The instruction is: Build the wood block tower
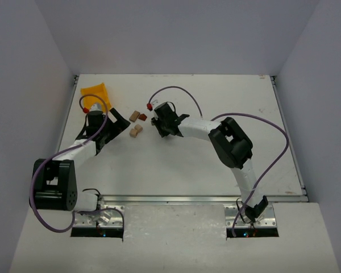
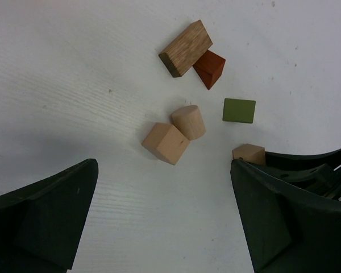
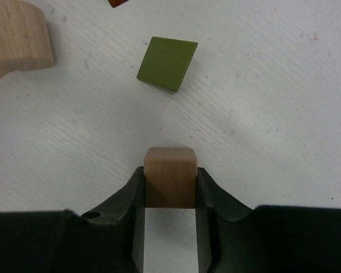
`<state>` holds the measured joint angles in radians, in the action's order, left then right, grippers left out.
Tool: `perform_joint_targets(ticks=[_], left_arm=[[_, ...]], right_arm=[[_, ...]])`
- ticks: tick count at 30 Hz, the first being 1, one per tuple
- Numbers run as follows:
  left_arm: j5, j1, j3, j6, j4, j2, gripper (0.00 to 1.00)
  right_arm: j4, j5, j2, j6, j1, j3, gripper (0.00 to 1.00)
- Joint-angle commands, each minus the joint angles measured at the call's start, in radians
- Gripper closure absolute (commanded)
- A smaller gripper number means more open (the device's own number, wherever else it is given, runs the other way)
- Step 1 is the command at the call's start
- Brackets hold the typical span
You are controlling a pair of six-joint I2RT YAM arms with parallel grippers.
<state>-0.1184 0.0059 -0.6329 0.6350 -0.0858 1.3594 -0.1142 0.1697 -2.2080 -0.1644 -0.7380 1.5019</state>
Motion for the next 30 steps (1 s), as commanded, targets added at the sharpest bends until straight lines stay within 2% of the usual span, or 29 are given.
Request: perform_joint_targets(ticks=[1,2,7,11,17,24,28,30], left_arm=[[0.004,-0.030,-0.049,-0.024,-0.036,0.016,0.00],[0.005,-0.033,-0.050,-0.026,-0.035,0.017,0.00],[0.022,-0.042,-0.052,-0.037,-0.033,0.020,0.00],[0.039,-0.059,-0.059,-0.047,-0.029,0.028,0.00],[0.070,-0.083,-0.084,-0.059,-0.005,0.051,0.00],[0.096,-0.098,-0.110,-0.077,0.025,0.082,0.00],[0.112,-0.104,-0.111,-0.080,0.031,0.081,0.00],[0.114,-0.104,-0.112,-0.080,0.032,0.084,0.00]], right_arm=[[0.058,-0.004,0.066,-0.021,-0.001,-0.013,0.79],[0.072,0.007,0.094,-0.033,-0.001,-0.054,0.83],[0.069,0.127,0.236,-0.140,-0.001,-0.226,0.87],[0.024,0.303,0.406,-0.312,-0.001,-0.422,0.86],[-0.019,0.419,0.550,-0.422,0.001,-0.615,0.85],[-0.017,0.410,0.460,-0.382,0.022,-0.501,0.85],[-0.013,0.345,0.365,-0.383,0.025,-0.415,0.86],[0.016,0.295,0.353,-0.396,0.025,-0.423,0.86]])
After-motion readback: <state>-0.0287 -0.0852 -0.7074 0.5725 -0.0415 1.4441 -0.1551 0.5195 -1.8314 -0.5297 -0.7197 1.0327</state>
